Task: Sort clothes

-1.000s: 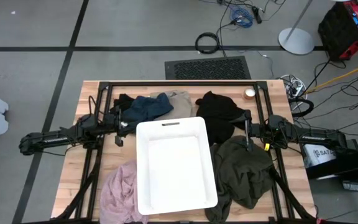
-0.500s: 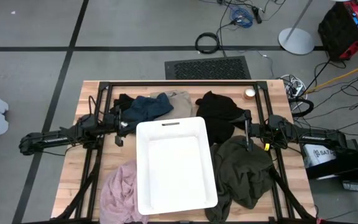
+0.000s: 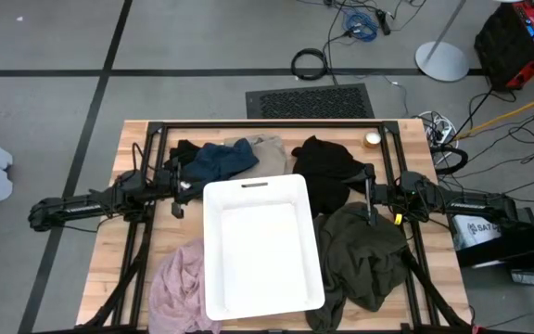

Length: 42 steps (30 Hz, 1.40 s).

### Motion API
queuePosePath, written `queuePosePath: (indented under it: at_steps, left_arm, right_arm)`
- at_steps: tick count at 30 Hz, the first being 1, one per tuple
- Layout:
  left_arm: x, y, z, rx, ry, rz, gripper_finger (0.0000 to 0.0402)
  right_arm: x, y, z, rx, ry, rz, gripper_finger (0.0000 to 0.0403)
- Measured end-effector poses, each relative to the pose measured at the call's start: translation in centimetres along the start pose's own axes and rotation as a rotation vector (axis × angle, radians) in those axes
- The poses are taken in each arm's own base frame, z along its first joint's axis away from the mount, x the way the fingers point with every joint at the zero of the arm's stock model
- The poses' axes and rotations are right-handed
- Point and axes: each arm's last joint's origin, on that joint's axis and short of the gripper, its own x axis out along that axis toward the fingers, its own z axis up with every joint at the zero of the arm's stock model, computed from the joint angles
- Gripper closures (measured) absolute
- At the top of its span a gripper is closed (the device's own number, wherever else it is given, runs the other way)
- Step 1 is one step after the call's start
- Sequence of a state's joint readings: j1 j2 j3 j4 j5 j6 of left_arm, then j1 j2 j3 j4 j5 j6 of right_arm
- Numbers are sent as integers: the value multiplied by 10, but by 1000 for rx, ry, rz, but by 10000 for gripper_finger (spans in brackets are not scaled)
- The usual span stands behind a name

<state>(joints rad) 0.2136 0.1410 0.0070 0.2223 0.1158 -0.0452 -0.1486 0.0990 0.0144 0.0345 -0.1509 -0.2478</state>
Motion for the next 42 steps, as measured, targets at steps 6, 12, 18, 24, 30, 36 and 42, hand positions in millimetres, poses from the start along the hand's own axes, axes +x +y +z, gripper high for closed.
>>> queuePosePath:
  at_steps: [6, 12, 18, 24, 30, 36, 42]
  left_arm:
    - [0, 0, 0, 0, 0, 0, 230]
    - [0, 0, 0, 0, 0, 0, 230]
    - [0, 0, 0, 0, 0, 0, 230]
    - [0, 0, 0, 0, 0, 0, 230]
    - [0, 0, 0, 0, 0, 0, 230]
    - [0, 1, 1, 192, -8, 36, 230]
    - [0, 1, 6, 102, -56, 47, 230]
  right_arm:
    - [0, 0, 0, 0, 0, 0, 7]
    - [0, 0, 1, -2, -13, -4, 7]
    - [0, -1, 5, 128, -54, 1, 7]
    - [-1, -4, 17, 208, -176, -11, 7]
    - [-3, -5, 23, 196, -248, -21, 7]
    - [-5, -8, 30, 198, -320, -67, 7]
    - [-14, -9, 49, 242, -534, -14, 7]
